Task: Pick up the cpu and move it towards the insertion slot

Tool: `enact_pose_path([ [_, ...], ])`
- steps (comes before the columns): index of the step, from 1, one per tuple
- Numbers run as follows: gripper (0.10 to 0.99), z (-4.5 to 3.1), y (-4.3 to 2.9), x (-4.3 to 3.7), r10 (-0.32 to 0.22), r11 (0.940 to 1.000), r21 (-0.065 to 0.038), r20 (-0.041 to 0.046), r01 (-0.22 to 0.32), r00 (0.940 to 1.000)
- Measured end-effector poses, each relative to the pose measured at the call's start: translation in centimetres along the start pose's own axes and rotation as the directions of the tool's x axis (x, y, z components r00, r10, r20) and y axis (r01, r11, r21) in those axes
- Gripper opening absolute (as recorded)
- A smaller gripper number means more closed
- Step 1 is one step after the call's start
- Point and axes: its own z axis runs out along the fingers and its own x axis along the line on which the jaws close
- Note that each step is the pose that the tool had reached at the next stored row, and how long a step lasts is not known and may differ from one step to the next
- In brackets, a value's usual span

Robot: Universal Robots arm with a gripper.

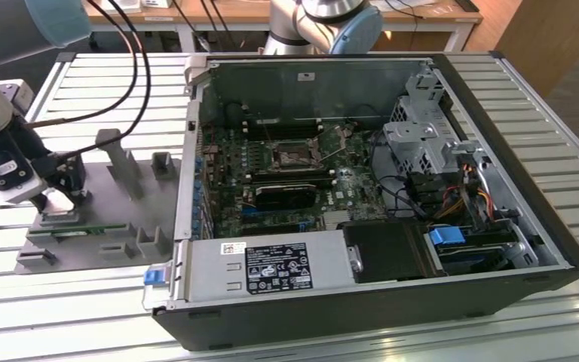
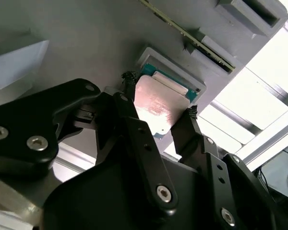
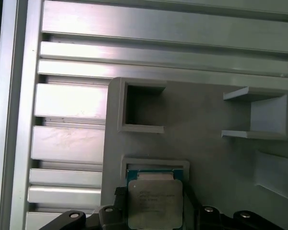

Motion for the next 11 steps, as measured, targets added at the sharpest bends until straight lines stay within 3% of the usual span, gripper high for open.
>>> enact_pose_path([
  [11,0.541,-2.84,0.08,-0.14,0.0,1.0,0.0,0.0007,0.0,1.0],
])
